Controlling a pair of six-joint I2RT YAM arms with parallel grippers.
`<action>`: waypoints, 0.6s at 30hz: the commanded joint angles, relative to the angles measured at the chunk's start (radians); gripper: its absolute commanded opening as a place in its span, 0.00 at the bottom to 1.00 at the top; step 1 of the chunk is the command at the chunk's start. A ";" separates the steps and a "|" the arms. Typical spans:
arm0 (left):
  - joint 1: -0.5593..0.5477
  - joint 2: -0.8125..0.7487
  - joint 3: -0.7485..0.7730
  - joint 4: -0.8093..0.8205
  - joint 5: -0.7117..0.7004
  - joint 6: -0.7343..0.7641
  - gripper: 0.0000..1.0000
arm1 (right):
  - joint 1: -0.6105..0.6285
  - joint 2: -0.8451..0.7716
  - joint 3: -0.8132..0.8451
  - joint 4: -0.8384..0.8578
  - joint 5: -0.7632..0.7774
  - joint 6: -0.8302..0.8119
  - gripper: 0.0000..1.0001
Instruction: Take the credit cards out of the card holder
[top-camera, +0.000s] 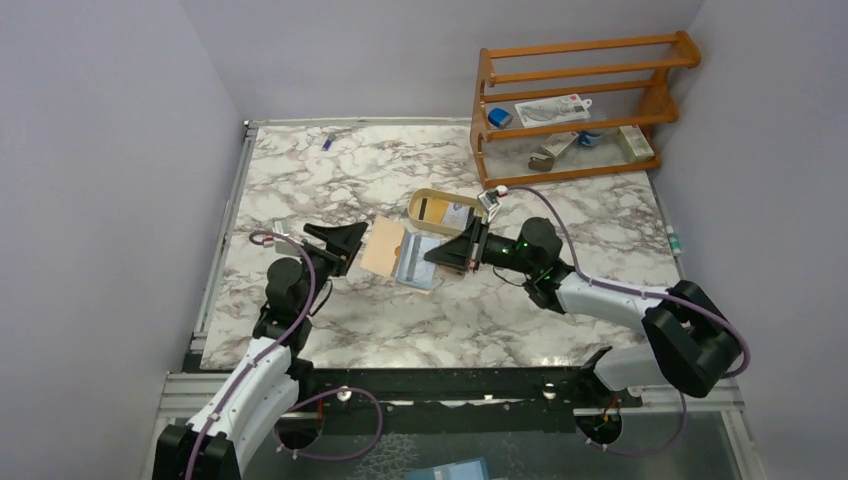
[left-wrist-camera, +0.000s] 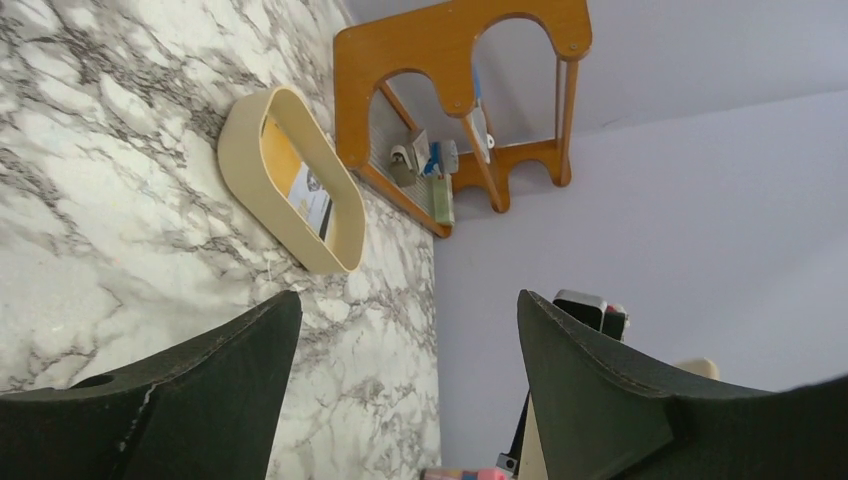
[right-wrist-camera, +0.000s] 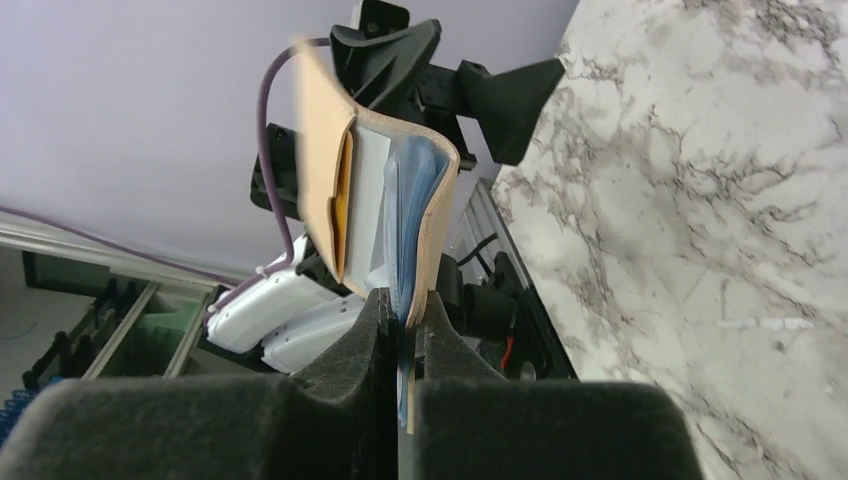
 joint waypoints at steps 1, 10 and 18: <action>0.075 -0.033 -0.070 0.089 0.125 -0.028 0.80 | -0.048 -0.073 -0.027 -0.140 -0.080 -0.046 0.01; 0.115 0.070 -0.163 0.485 0.316 -0.062 0.83 | -0.168 -0.136 0.218 -0.768 -0.162 -0.320 0.01; 0.119 0.244 -0.071 0.731 0.510 -0.060 0.85 | -0.181 -0.049 0.471 -1.254 -0.122 -0.604 0.01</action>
